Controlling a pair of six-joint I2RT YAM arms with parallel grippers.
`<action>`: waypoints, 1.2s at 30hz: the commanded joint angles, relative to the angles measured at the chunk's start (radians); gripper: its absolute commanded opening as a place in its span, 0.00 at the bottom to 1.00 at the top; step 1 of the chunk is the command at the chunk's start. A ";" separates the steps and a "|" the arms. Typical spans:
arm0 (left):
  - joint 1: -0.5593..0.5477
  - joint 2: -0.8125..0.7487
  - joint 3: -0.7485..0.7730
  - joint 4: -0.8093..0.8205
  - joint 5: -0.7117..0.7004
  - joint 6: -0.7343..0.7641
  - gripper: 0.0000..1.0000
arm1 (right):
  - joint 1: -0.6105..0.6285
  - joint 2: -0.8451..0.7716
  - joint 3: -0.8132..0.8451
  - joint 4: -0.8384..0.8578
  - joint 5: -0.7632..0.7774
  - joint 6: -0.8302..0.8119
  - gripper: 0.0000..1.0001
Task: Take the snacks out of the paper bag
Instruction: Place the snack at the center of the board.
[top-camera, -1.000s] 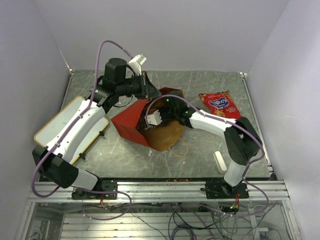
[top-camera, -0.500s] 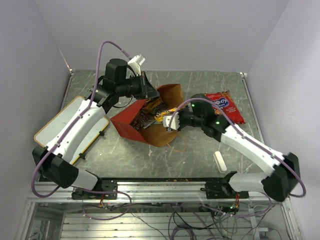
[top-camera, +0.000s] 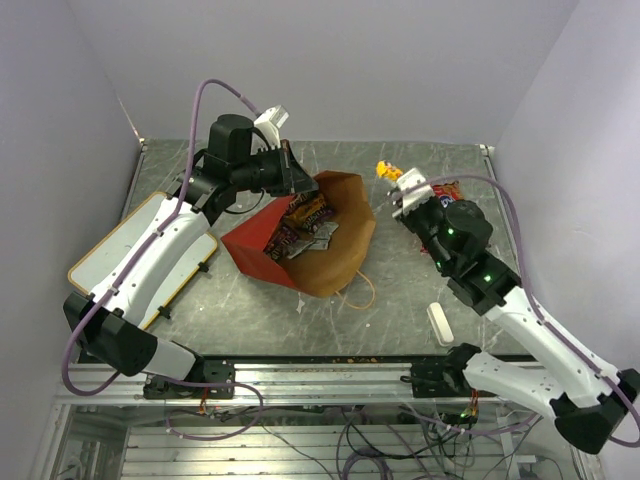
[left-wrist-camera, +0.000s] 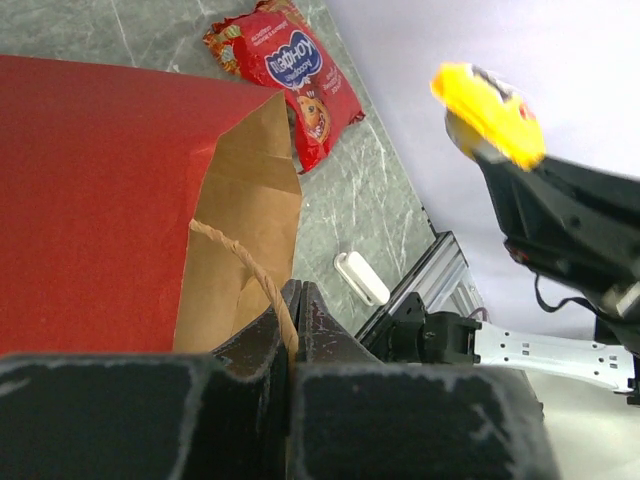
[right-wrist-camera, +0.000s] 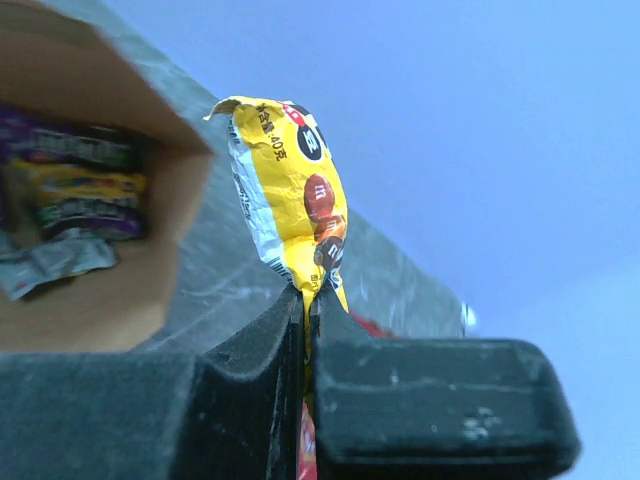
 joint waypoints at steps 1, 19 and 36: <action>-0.006 -0.002 0.032 -0.015 -0.021 -0.007 0.07 | -0.052 0.074 -0.022 0.095 0.389 0.305 0.00; -0.006 -0.009 0.035 -0.040 -0.037 0.007 0.07 | -0.461 0.594 0.001 -0.047 0.145 0.693 0.00; -0.006 0.043 0.082 -0.060 0.014 0.034 0.07 | -0.596 0.911 0.089 -0.003 0.405 0.550 0.00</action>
